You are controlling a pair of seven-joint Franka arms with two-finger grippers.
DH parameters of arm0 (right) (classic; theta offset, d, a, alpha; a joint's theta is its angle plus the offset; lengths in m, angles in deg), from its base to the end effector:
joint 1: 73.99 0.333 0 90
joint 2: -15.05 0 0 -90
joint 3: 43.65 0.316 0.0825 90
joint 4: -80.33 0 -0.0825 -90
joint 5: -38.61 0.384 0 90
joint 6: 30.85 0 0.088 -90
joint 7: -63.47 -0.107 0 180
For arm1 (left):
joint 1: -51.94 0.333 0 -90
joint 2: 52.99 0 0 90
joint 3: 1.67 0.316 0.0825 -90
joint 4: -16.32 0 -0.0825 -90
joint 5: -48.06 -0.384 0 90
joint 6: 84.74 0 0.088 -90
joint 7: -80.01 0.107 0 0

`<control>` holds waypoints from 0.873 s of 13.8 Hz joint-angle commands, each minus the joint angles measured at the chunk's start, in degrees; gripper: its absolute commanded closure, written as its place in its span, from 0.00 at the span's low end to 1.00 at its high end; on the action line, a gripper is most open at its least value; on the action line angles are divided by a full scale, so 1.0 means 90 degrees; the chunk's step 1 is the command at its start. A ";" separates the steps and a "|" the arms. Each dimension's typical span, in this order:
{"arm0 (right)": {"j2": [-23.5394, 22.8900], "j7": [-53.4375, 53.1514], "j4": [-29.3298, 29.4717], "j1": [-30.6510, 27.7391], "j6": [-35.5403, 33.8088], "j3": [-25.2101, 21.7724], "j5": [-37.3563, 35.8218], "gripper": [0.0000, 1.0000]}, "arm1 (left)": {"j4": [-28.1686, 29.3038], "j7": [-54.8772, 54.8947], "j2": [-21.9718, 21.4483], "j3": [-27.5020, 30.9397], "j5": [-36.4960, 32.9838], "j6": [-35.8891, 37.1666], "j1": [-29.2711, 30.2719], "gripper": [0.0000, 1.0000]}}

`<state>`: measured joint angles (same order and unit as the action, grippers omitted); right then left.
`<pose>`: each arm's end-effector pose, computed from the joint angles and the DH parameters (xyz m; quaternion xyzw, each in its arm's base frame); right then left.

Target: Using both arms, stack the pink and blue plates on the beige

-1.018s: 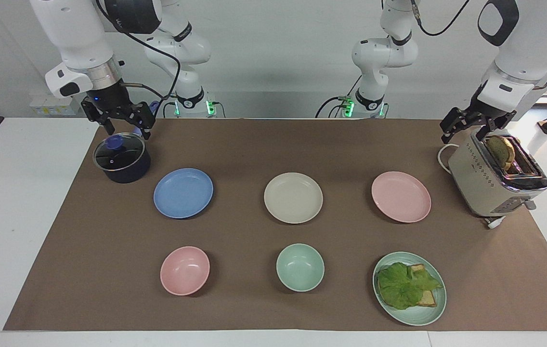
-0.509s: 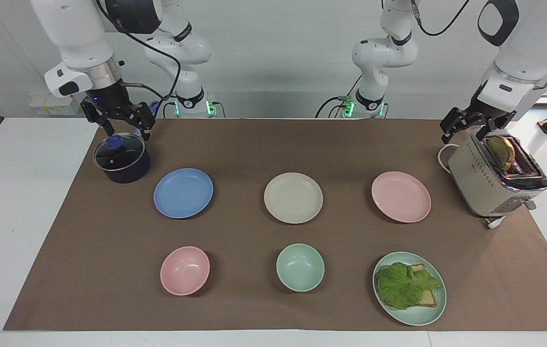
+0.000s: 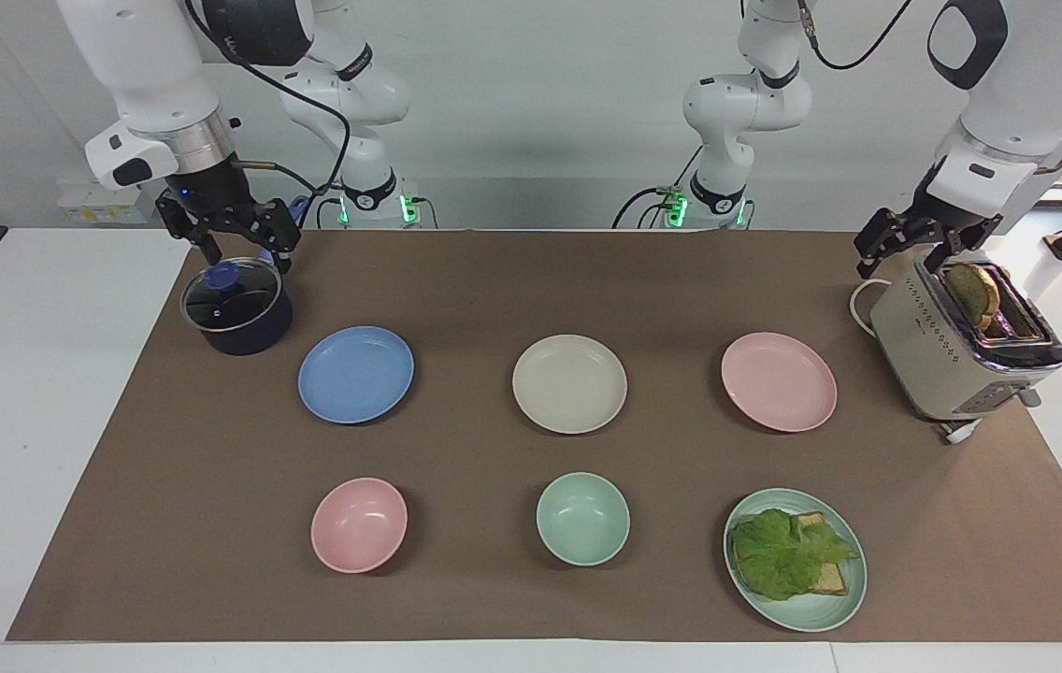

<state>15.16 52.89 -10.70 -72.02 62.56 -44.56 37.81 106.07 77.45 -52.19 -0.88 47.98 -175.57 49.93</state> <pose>0.5597 0.0089 0.6224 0.9963 -0.0827 0.0223 0.0047 0.5601 -0.0118 0.6201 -0.9999 -0.0117 -0.0025 0.0007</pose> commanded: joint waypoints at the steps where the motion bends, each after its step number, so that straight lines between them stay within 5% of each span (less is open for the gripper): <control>1: -0.0003 0.0237 0.0007 -0.0043 0.0012 0.0032 0.0138 0.00 | 0.0096 -0.0048 -0.0089 0.0000 -0.0078 0.0044 -0.0001 0.00; 4: -0.0002 0.0364 0.0006 -0.0053 0.0012 0.0022 0.0147 0.00 | 0.0153 -0.0107 -0.0108 -0.0049 0.0019 -0.0015 -0.0080 0.00; 6: 0.0007 0.0569 -0.0032 -0.0053 0.0021 0.0012 0.0147 0.00 | 0.0746 -0.0067 -0.0206 -0.0030 0.0077 -0.0073 0.0066 0.00; 12: 0.0037 0.0745 -0.0091 -0.0140 0.0031 0.0002 0.0157 0.00 | 0.2779 -0.0028 -0.0012 0.0000 0.0078 -0.2219 0.0467 0.00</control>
<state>15.14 57.49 -10.95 -72.20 62.55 -44.83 37.84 125.77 77.26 -51.72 -0.57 48.15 -190.20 53.35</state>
